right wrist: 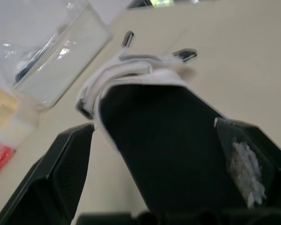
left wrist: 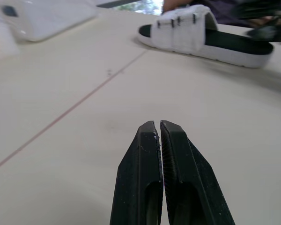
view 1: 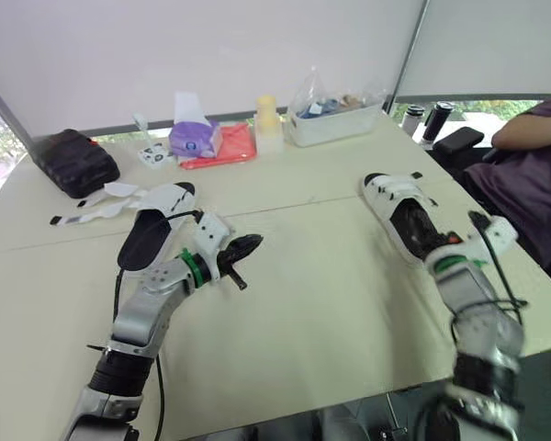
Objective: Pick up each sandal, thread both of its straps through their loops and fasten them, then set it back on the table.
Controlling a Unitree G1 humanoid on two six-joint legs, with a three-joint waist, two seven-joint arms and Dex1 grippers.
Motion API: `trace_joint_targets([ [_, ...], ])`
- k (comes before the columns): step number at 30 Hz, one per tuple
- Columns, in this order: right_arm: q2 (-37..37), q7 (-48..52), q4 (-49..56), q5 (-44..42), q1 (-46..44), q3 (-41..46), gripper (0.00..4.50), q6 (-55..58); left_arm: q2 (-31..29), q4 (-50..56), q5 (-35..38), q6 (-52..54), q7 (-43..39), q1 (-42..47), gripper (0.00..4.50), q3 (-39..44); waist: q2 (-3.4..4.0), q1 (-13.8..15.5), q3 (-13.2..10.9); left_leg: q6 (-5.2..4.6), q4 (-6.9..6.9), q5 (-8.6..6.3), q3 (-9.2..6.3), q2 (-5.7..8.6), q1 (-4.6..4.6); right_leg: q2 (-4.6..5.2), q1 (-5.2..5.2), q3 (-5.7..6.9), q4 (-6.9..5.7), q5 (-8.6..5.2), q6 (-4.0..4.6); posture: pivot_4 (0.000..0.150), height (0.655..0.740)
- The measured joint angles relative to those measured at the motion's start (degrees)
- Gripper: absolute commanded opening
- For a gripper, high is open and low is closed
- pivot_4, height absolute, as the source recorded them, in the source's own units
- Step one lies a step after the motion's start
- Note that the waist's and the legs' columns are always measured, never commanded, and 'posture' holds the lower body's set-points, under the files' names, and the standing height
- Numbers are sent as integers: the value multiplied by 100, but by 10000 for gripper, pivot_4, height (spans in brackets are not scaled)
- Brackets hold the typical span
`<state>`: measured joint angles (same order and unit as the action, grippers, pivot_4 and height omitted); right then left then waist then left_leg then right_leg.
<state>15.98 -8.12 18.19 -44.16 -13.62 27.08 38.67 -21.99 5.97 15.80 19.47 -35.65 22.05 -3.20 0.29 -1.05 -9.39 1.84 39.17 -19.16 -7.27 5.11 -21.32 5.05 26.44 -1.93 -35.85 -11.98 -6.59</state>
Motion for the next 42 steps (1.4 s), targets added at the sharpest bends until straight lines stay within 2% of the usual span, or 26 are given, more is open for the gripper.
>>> trace_joint_targets([
  [3, 484, 459, 1286, -270, 721, -328, 44622, 370, -326, 140, -241, 23, 342, 39, 1239, 305, -1, 0, 0, -22, 0, -12, 3, -5, 30, -9, -22, -2, -15, 0, 0, 1500, 7400],
  [4, 667, 704, 1560, -496, 849, -427, 45000, 497, -423, 205, -249, 103, 374, 65, 6704, 421, -3, 8, -1, -23, -1, -13, 3, -5, 50, -10, -44, -2, -16, 0, 0, 1500, 7400],
  [6, 999, 1185, 1889, -1094, 995, -564, 45000, 754, -712, 358, -243, 191, 300, 71, 14281, 515, -10, 15, -9, -31, -6, -17, -2, -12, 106, -19, -107, 4, -3, -4, -1, 1500, 7400],
  [8, 1447, 1746, 2216, -1990, 1059, -733, 45000, 1089, -1243, 496, -339, 147, 162, 69, 25482, 642, -12, 12, -10, -34, -6, -19, -8, -24, 117, -34, -132, 9, 27, -4, -1, 1500, 7400],
  [9, 1521, 1857, 2275, -2208, 1055, -772, 45000, 1152, -1346, 502, -404, 108, 148, 70, 29382, 702, -13, 17, -10, -35, -6, -20, -11, -26, 121, -35, -141, 14, 34, -4, -1, 1500, 7400],
  [10, 1604, 1944, 2288, -2410, 994, -875, 45000, 1228, -1510, 461, -553, -10, 158, 64, 34426, 695, -15, 25, -11, -36, -6, -20, -15, -28, 127, -35, -152, 21, 41, -4, -1, 1500, 7400],
  [12, 1704, 2105, 2296, -2576, 678, -1290, 45000, 1357, -2113, 81, -1360, -543, 382, 99, 44163, 466, -25, 19, -17, -35, -7, -20, -15, -33, 130, -39, -153, 25, 46, -3, 0, 1500, 7400],
  [14, 1592, 2209, 2237, -2402, 308, -1831, 45000, 1330, -2636, -666, -2452, -1198, 830, 332, 44646, 133, -26, 37, -16, -35, -15, -20, -18, -37, 129, -41, -153, 32, 51, -2, 1, 1500, 7400],
  [18, 1161, 2475, 1565, -1326, -173, -2804, 45000, 864, -2520, -1648, -3247, -2112, 1215, 778, 44646, -338, -32, 147, -12, -34, -13, -19, -30, -19, 115, -22, -147, 41, 57, -1, 1, 1500, 7400],
  [24, 911, 2934, 851, -174, -255, -3324, 45000, 217, -2275, -2783, -3837, -2942, 1604, 968, 44646, -770, -41, 163, -11, -9, -8, -5, -30, -2, 38, -2, -74, 42, 60, -1, 0, 1500, 7400],
  [35, 686, 3089, 768, 347, -40, -3200, 45000, -147, -2462, -3374, -4195, -3282, 1842, 1070, 44646, -779, -42, 132, -10, -5, -2, -3, -30, -2, 22, -3, -53, 43, 38, 0, 0, 1500, 7400],
  [40, 487, 3081, 704, 523, -58, -3187, 45000, -239, -2161, -4344, -4585, -3477, 2364, 1822, 44646, -1002, -49, 171, -5, -3, 2, -2, -32, 5, 21, -1, -56, 48, 35, 1, -1, 1500, 7400],
  [42, 403, 3075, 653, 603, -69, -3177, 45000, -272, -1877, -5161, -4859, -3584, 2726, 2454, 44646, -1235, -58, 188, -1, -3, 5, -1, -37, 16, 20, -2, -61, 55, 38, 2, -3, 1500, 7400],
])
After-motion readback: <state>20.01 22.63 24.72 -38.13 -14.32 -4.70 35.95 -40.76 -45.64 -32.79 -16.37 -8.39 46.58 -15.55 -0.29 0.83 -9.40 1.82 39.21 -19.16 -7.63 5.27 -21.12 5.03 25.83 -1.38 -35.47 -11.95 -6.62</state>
